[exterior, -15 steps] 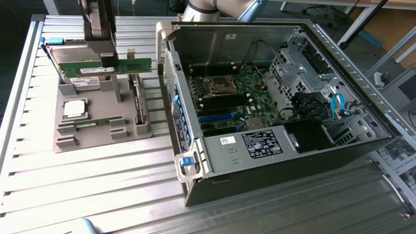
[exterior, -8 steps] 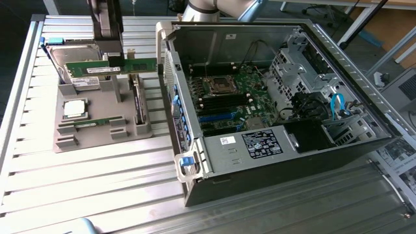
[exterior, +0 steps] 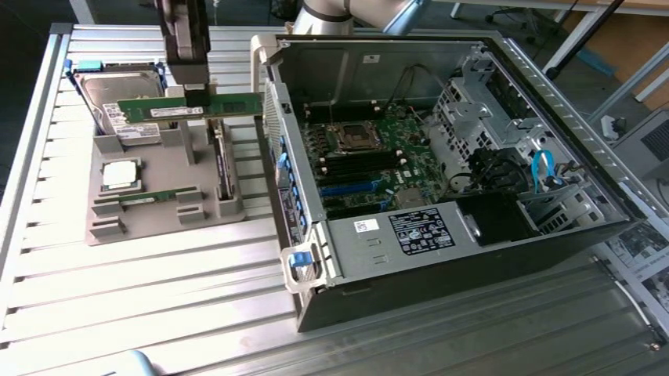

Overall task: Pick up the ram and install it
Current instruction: 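Pick up the ram and move it above insertion slot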

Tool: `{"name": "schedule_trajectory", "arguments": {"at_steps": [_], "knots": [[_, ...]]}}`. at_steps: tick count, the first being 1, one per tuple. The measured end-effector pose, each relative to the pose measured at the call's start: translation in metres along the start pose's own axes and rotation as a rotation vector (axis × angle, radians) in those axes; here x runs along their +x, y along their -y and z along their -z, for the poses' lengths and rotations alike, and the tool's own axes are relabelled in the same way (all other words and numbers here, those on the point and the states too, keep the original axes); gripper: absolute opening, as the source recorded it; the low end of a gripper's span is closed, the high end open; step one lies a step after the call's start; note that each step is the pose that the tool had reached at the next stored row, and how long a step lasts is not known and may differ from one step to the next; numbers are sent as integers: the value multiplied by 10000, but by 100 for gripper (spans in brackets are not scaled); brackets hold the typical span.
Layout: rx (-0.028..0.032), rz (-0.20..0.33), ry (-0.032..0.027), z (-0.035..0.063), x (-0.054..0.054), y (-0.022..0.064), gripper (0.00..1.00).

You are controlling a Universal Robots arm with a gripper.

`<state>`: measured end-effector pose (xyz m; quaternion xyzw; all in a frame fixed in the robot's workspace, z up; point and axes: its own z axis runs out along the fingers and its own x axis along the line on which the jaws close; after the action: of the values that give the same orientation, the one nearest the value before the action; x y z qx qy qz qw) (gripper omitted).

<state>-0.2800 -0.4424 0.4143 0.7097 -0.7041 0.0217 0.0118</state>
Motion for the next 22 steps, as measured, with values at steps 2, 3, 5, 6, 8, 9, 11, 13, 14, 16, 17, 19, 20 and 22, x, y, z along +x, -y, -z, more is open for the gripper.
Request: {"name": "schedule_trajectory", "arguments": {"at_steps": [2, 3, 5, 6, 8, 9, 11, 13, 14, 16, 17, 19, 20, 22], "knots": [[0, 0, 0, 0, 0, 22, 12], [0, 0, 0, 0, 0, 32, 12], [0, 0, 0, -1, 0, 52, 12], [0, 0, 0, -1, 0, 60, 12], [0, 0, 0, -1, 0, 78, 12], [0, 0, 0, -1, 1, 85, 12], [0, 0, 0, -2, 1, 109, 12], [0, 0, 0, -2, 1, 142, 12], [0, 0, 0, -2, 1, 166, 12], [0, 1, 0, -3, 2, 189, 12], [0, 0, 0, -3, 1, 198, 12], [-1, 0, -1, -3, 2, 221, 12], [0, 0, 0, -3, 2, 226, 12], [0, 0, 0, -4, 2, 253, 12]]}}
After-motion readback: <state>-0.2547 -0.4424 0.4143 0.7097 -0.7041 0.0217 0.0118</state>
